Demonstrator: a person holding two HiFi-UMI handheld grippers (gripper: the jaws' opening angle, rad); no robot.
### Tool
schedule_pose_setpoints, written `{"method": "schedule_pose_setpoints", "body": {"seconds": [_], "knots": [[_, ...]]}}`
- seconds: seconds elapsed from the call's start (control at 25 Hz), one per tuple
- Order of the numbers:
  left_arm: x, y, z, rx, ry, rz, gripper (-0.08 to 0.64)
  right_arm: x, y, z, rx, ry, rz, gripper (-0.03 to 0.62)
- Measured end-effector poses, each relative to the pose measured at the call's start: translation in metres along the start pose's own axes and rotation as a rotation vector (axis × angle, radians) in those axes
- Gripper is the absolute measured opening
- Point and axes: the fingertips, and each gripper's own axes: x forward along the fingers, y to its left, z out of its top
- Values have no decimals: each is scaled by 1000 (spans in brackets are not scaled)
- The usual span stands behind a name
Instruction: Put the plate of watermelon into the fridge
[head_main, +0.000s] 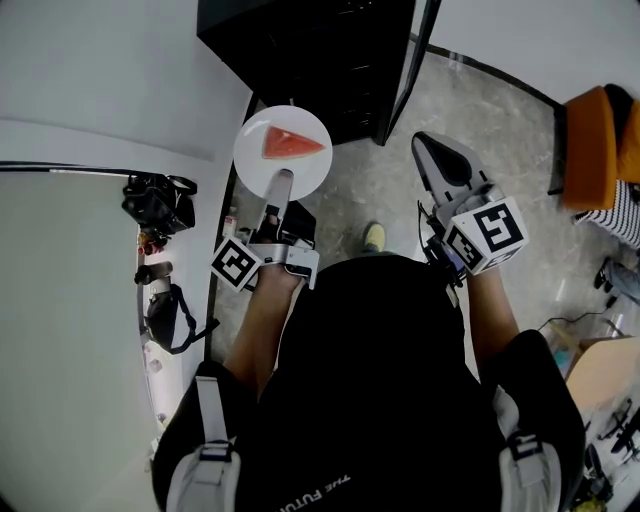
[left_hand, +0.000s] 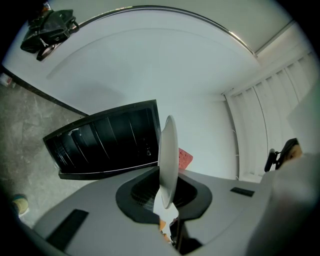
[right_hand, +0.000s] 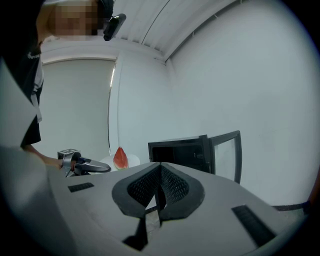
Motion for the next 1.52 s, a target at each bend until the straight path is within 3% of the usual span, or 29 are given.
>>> {"method": "schedule_pose_setpoints", "body": {"seconds": [1.52], "knots": [[5,-13,2,43,-2,-31,31,-3,-2,4,-17,-52,3,9]]}}
